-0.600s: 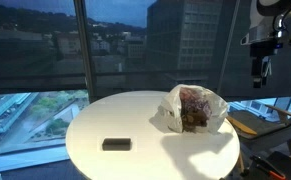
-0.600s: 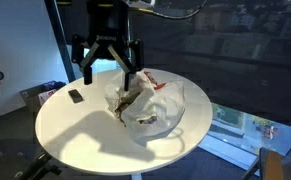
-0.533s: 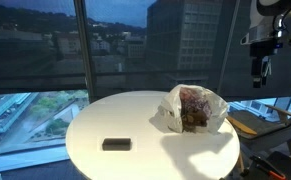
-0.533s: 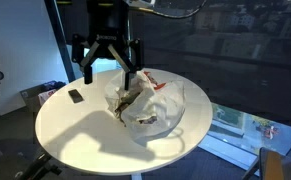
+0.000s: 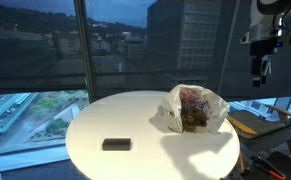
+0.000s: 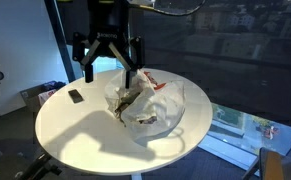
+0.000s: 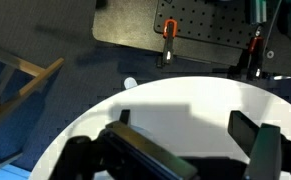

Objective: Take all the objects out of the carrier bag

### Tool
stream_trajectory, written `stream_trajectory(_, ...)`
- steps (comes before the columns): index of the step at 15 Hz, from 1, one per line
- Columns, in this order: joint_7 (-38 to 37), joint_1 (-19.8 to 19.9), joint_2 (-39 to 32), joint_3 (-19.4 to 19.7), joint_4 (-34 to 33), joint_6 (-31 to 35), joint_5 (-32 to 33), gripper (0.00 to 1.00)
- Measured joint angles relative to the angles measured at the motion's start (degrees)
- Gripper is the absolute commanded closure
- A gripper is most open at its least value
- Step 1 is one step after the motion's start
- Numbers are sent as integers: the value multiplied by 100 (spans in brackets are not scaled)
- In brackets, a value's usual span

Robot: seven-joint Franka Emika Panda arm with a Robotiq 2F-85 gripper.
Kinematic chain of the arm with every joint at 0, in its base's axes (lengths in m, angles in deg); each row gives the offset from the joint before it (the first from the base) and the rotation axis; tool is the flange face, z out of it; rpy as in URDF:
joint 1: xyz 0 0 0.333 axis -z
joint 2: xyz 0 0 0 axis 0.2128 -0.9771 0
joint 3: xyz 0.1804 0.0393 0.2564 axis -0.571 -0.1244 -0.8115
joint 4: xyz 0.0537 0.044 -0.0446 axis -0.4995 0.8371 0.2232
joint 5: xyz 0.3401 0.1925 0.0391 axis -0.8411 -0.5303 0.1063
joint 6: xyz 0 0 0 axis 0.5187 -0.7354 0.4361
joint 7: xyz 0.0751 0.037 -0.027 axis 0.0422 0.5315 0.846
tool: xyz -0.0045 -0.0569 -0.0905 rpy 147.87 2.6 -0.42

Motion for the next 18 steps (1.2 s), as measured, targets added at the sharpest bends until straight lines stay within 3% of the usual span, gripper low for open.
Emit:
stream_trajectory(5,-146,-24,-84,-163,371,262,51,0)
stream_trajectory(10,-965,-302,-748,-773,1244,2201,48,0)
stream_trajectory(15,-2012,-408,-2306,-1405,1017,4027,132,0)
stream_trajectory(18,-2852,-406,-3156,-1604,683,4695,847,0)
